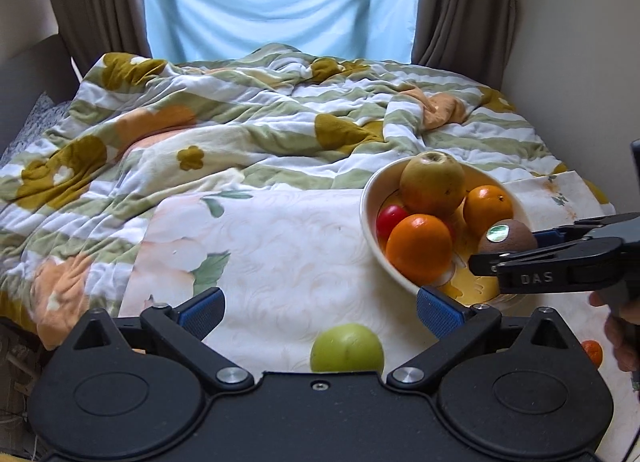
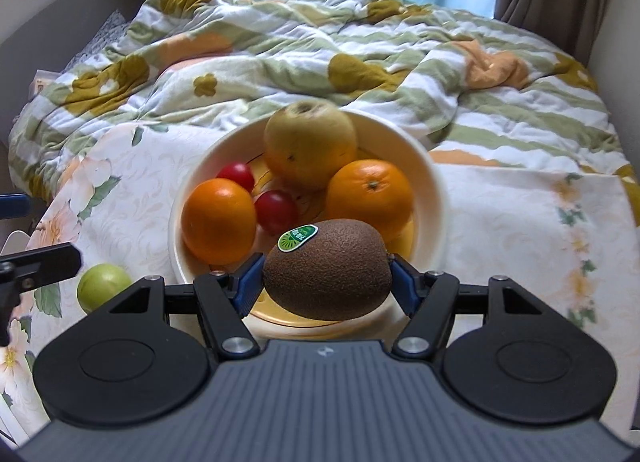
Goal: Organize fruits
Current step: 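Release the orange into the bowl with the left tool while the right tool releases the kiwi, then withdraw both tools from the bowl toward the green apple and mandarin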
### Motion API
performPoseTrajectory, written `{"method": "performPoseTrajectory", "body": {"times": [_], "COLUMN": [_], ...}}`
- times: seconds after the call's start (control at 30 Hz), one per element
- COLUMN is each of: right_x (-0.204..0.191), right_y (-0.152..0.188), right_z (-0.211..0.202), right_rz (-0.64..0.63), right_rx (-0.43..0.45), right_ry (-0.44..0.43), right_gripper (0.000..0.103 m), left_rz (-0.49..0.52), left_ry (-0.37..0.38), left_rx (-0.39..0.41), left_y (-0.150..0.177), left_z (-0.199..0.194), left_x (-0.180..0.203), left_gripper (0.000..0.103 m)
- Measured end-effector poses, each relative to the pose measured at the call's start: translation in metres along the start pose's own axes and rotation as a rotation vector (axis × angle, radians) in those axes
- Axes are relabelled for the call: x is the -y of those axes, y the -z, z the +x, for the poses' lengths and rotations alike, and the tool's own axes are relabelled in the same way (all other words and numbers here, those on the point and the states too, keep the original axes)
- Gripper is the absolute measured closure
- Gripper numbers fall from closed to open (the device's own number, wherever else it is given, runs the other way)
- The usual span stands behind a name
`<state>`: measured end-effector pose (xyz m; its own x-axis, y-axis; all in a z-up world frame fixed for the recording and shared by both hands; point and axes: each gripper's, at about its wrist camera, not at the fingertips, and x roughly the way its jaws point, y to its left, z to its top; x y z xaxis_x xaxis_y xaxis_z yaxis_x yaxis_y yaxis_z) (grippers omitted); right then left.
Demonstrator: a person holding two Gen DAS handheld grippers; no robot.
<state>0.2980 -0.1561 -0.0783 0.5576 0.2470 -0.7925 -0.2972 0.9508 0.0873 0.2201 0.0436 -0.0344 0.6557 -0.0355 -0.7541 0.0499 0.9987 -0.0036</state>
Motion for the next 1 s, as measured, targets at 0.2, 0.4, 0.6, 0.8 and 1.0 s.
{"method": "performPoseTrajectory", "body": {"times": [0.2,0.4,0.6,0.8,1.0], "right_x": [-0.012,-0.014,-0.017,-0.027,-0.026], "right_y": [0.002,0.004,0.008,0.013,0.013], "right_z": [0.013,0.018,0.023,0.005,-0.024], "right_rz": [-0.019,-0.021,-0.035,-0.099,-0.088], "right_rx": [-0.006,-0.010,-0.021,0.031,0.064], "right_ry": [-0.008,0.001,0.015,0.069,0.069], "right_gripper": [0.022,0.022,0.020,0.000,0.000], "left_rz": [-0.015,-0.013,-0.003,0.007,0.010], "left_ry": [0.010,0.013,0.013,0.001,0.006], "left_rx": [-0.005,-0.004,-0.004,0.005,0.036], "left_y": [0.006,0.007,0.011,0.015,0.016], "left_z": [-0.003,-0.006,-0.011,-0.024,-0.044], "left_x": [-0.004,-0.004,-0.004,-0.002,0.001], "left_gripper": [0.000,0.000,0.000,0.000,0.000]}}
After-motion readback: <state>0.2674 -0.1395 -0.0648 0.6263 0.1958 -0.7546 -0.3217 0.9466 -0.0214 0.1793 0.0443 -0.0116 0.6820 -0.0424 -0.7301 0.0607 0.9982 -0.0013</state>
